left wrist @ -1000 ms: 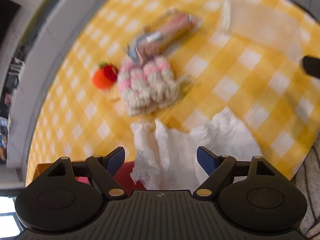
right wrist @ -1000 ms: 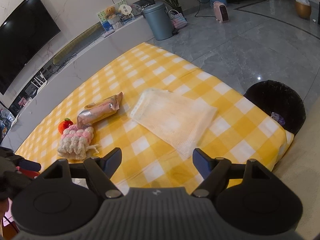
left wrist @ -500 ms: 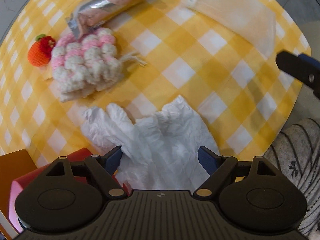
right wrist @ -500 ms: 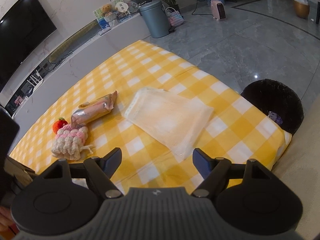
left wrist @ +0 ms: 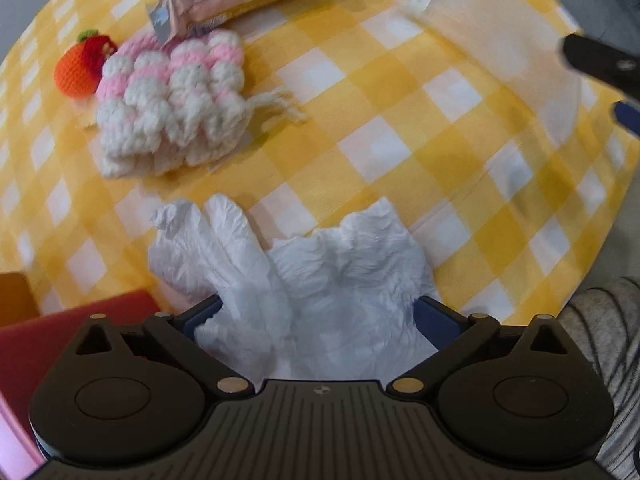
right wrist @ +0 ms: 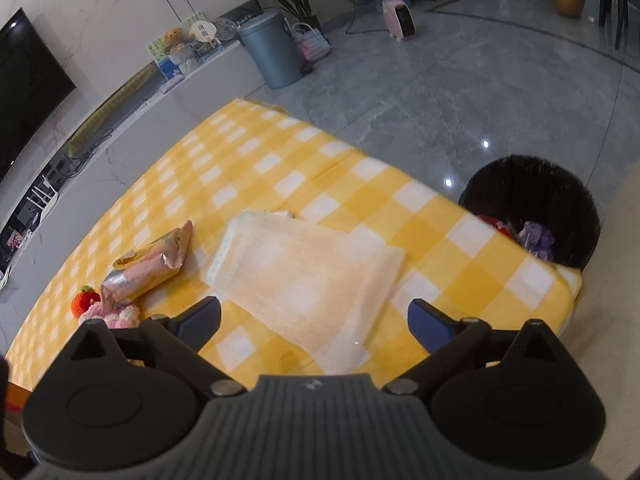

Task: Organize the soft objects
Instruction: 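Grasp the white crumpled cloth with the left gripper while the right gripper grasps the beige mesh cloth, then lift and carry the white cloth and beige mesh cloth toward the white box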

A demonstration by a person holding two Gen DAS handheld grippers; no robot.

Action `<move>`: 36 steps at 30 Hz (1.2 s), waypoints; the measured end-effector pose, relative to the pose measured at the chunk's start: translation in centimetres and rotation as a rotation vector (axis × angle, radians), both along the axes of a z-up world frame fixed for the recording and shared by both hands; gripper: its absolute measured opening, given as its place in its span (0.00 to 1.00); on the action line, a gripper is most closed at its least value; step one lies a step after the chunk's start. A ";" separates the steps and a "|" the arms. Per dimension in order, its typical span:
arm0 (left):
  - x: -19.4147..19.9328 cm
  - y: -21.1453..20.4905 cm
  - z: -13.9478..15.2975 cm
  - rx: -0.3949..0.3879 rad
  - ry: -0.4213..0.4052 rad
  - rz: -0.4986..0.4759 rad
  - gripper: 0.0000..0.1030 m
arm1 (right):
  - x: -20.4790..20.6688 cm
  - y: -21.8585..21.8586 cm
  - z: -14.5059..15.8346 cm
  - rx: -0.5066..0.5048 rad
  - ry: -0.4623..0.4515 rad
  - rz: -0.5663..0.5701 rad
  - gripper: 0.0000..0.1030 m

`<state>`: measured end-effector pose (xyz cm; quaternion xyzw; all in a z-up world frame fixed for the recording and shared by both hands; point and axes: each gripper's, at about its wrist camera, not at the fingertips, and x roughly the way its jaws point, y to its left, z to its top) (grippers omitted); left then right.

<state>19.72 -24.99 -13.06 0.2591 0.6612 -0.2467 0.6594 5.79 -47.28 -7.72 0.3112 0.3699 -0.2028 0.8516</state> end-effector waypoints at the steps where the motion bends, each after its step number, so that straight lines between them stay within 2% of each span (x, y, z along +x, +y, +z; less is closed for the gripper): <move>1: 0.0 0.2 0.1 -0.006 0.000 0.012 1.00 | 0.4 0.1 -0.2 0.000 0.009 0.002 0.95; 3: -0.1 0.6 0.3 -0.025 -0.025 0.047 1.00 | 0.9 0.3 -0.5 -0.004 0.028 0.012 0.95; 5: -0.5 0.6 0.5 -0.040 -0.034 0.022 0.98 | 1.4 0.4 -0.9 0.002 0.044 0.016 0.95; 7: -0.8 0.1 1.1 -0.055 -0.042 0.009 0.82 | 1.7 0.5 -1.3 0.007 0.065 0.002 0.95; 9: -0.9 0.0 1.8 -0.068 -0.044 0.011 0.46 | 2.0 0.4 -1.7 0.006 0.091 -0.013 0.95; 11: -0.7 -0.3 2.2 -0.055 -0.047 0.006 0.34 | 2.4 0.3 -2.2 0.010 0.111 -0.025 0.96; 13: -0.8 -0.5 2.2 -0.049 -0.052 -0.004 0.32 | 2.8 0.5 -2.3 0.001 0.117 -0.024 0.98; 15: -1.2 -0.9 2.5 -0.050 -0.064 -0.021 0.26 | 3.3 0.9 -2.3 -0.030 0.134 -0.013 0.98; 21: -2.9 -1.1 4.5 -0.080 -0.076 -0.026 0.25 | 4.5 2.0 -2.7 -0.127 0.200 0.036 0.98; 22: -3.3 -0.8 5.0 -0.090 -0.081 -0.025 0.25 | 4.5 2.0 -2.7 -0.130 0.199 0.039 0.95; 23: -3.7 -0.6 5.4 -0.102 -0.087 -0.028 0.25 | 4.3 2.0 -2.6 -0.139 0.197 0.035 0.91; 25: -4.5 0.5 7.2 -0.127 -0.107 -0.055 0.26 | 3.8 1.9 -2.2 -0.173 0.202 0.001 0.61; 27: -5.3 1.2 8.5 -0.156 -0.141 -0.078 0.26 | 3.3 1.6 -2.0 -0.186 0.204 -0.029 0.49; 29: -5.8 2.2 9.9 -0.216 -0.156 -0.066 0.26 | 2.9 1.3 -2.0 -0.170 0.185 -0.031 0.41; 31: -6.3 3.0 11.3 -0.272 -0.177 -0.050 0.26 | 2.7 1.1 -1.9 -0.149 0.164 -0.023 0.13; 34: -7.3 4.0 13.3 -0.324 -0.250 -0.044 0.26 | 2.6 0.9 -2.0 -0.087 0.121 0.010 0.07; 36: -7.7 4.8 14.5 -0.368 -0.267 -0.023 0.26 | 2.3 0.9 -1.8 -0.061 0.092 0.022 0.06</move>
